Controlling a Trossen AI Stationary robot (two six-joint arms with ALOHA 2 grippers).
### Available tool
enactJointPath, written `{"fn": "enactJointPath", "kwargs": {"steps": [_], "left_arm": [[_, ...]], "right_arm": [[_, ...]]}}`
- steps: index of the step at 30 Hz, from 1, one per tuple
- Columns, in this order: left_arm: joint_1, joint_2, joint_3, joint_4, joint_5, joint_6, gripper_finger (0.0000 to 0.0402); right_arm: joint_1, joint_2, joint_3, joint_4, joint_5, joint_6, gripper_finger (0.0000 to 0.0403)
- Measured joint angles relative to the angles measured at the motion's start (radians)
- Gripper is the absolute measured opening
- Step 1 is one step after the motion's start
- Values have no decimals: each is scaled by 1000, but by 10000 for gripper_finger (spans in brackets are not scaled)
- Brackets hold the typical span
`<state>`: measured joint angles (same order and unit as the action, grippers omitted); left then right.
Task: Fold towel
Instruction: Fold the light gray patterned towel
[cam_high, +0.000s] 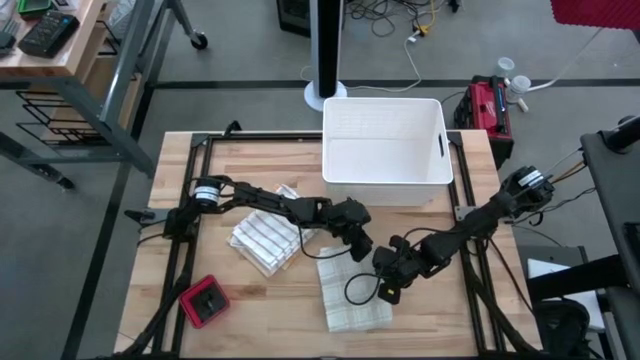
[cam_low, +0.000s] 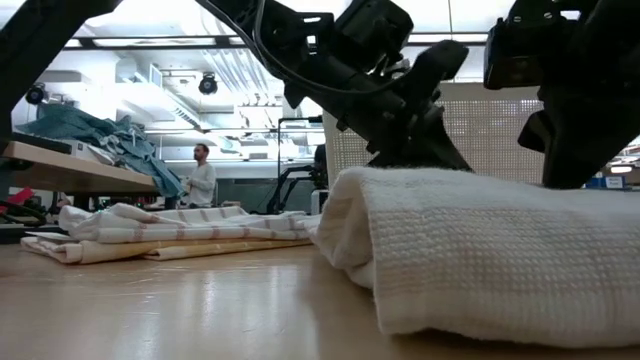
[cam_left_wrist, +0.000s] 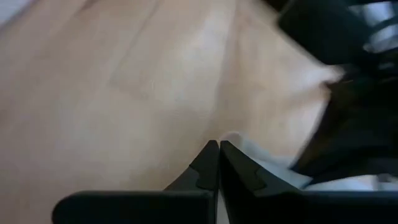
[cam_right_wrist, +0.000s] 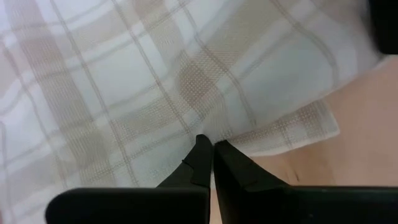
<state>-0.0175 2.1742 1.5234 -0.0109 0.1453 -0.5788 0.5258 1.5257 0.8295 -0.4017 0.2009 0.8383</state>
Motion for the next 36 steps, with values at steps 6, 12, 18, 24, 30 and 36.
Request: {"fn": "enactJointPath", "kwargs": {"steps": [6,12,18,24,30,36], "left_arm": [[16,-1,-1,23,110,-37,0],[32,-1,-1,29,122,-84,14],[36,-1,-2,63,123,-79,77],[46,-15,-3,46,154,25,147],[39,-34,0,44,195,110,170],[13,-16,-2,20,99,279,171]], "right_arm": [[0,0,0,-12,-6,-11,0],[0,0,0,-13,2,-13,0],[0,0,0,-13,1,-12,0],[0,0,0,-13,3,-3,0],[0,0,0,-14,5,-2,0],[0,0,0,-13,5,-1,0]]}}
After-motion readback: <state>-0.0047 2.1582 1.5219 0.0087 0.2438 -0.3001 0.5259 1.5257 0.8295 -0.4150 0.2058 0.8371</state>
